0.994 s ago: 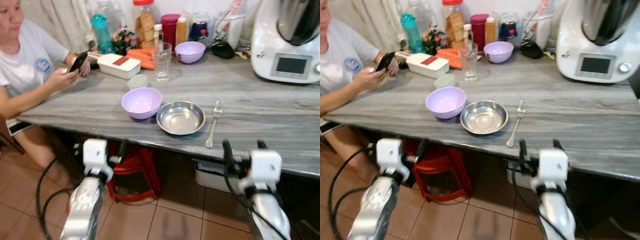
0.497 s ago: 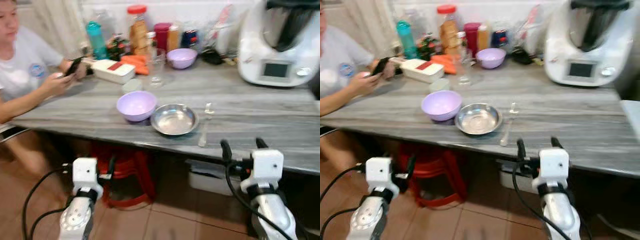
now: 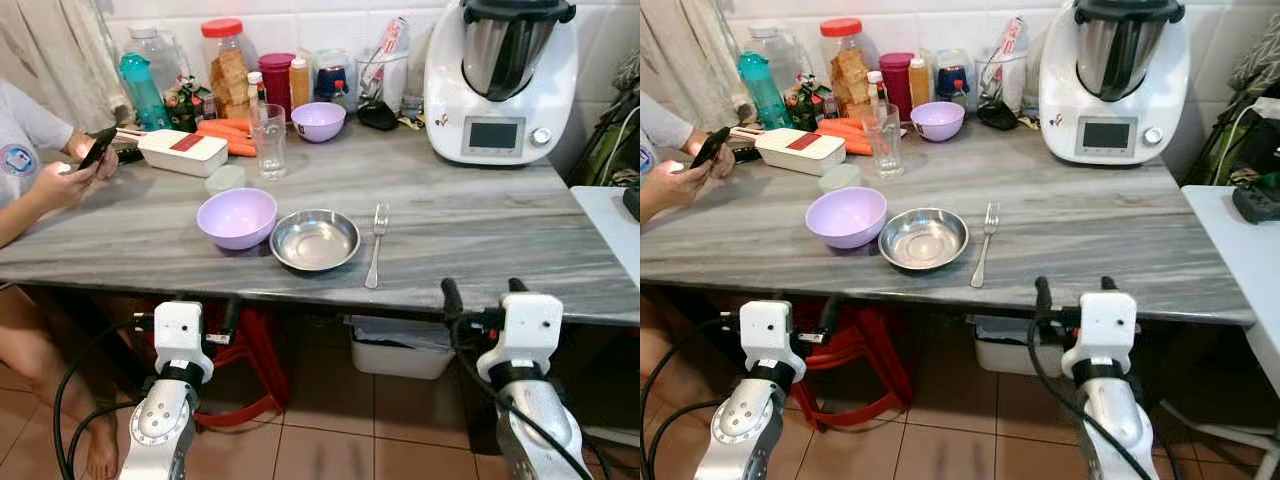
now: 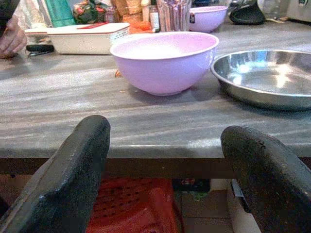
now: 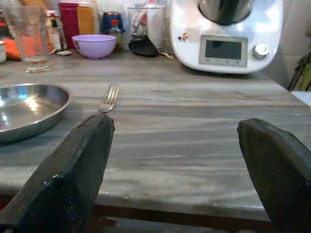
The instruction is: Setting the table
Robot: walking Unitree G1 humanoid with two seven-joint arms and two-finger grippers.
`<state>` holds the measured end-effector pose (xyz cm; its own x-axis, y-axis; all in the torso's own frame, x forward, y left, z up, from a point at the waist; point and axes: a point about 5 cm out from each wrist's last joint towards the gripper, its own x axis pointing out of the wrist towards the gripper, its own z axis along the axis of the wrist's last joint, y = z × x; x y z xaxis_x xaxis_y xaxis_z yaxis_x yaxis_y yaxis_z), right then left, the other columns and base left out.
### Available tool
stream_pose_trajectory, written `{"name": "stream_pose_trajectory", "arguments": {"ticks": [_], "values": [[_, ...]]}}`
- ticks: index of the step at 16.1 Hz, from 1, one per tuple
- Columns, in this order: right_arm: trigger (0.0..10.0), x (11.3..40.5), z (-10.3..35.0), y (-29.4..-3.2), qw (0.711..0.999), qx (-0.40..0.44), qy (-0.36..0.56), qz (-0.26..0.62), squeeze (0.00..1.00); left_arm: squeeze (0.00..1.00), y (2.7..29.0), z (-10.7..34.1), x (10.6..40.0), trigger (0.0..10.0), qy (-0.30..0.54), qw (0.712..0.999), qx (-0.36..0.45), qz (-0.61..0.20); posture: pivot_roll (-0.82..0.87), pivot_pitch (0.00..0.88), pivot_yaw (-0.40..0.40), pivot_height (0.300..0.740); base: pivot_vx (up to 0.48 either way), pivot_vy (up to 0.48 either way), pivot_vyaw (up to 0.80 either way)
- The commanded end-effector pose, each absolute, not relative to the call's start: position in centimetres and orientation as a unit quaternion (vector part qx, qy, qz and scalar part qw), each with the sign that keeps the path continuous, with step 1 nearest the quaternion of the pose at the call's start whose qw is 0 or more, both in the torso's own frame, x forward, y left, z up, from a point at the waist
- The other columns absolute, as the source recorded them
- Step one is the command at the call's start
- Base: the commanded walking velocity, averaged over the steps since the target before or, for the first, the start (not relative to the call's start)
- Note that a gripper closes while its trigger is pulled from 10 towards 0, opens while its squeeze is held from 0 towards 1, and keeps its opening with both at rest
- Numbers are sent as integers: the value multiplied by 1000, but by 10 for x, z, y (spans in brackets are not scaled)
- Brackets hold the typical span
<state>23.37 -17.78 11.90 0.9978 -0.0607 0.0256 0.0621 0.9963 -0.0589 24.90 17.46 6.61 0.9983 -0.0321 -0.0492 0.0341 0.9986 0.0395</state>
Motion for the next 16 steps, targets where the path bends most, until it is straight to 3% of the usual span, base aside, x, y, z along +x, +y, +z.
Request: {"name": "stream_pose_trajectory", "arguments": {"ticks": [1,16], "values": [[10000,235,117,-178,999,-20,-1,-36,0,0,178,68,252,10000,24,999,23,-11,-120,0,91,740,-266,0,0],[10000,241,112,-176,999,19,3,-43,0,0,172,73,261,10000,18,999,27,-27,-122,0,108,740,-288,0,0]]}}
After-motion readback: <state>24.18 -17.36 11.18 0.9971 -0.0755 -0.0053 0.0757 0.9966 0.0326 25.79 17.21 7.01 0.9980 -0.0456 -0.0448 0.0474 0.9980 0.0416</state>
